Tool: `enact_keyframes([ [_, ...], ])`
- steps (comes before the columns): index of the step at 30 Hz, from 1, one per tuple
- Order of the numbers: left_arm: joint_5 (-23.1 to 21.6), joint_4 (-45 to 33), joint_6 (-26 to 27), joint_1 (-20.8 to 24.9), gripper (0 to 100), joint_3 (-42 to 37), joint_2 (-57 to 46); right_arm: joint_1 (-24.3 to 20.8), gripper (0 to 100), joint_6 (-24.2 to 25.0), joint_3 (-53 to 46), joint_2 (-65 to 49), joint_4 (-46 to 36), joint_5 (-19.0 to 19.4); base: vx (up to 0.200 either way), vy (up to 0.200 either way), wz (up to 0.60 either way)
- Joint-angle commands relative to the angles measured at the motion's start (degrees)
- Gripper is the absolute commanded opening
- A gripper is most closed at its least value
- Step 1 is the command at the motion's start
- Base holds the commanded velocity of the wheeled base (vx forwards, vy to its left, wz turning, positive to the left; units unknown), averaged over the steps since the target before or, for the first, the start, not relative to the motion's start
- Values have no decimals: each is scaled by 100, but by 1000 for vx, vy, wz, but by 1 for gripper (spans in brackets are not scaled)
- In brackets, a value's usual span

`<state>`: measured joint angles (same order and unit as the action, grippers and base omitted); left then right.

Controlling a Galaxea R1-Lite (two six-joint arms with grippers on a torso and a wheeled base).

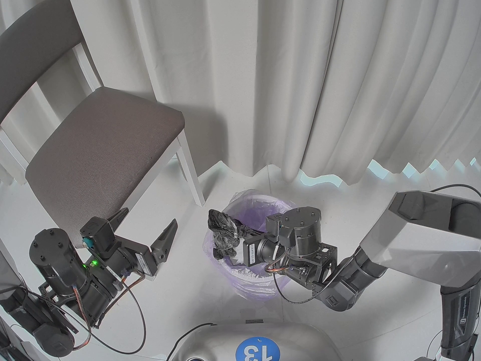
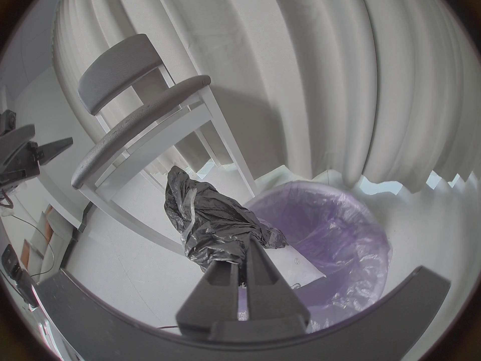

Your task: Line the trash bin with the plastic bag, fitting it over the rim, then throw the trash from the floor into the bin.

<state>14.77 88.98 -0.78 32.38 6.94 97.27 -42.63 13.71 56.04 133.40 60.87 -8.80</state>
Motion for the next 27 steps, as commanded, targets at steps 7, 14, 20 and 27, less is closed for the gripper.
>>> enact_keyframes([
  [7, 8, 102, 52, 322, 100, -78, -296, 282, 0, 1292, 162, 406, 162, 177, 0, 0, 0],
  [14, 8, 102, 52, 322, 100, -87, -252, 624, 0, 1573, 65, 643, 575, 283, 0, 0, 0],
  [20, 8, 102, 34, 313, 100, -87, -217, 879, 0, 1582, -339, 661, 1068, 458, 0, 0, 0],
  [27, 8, 102, 8, 295, 100, -78, -112, 1020, 0, 1538, -805, 661, 1551, 493, 0, 0, 0],
])
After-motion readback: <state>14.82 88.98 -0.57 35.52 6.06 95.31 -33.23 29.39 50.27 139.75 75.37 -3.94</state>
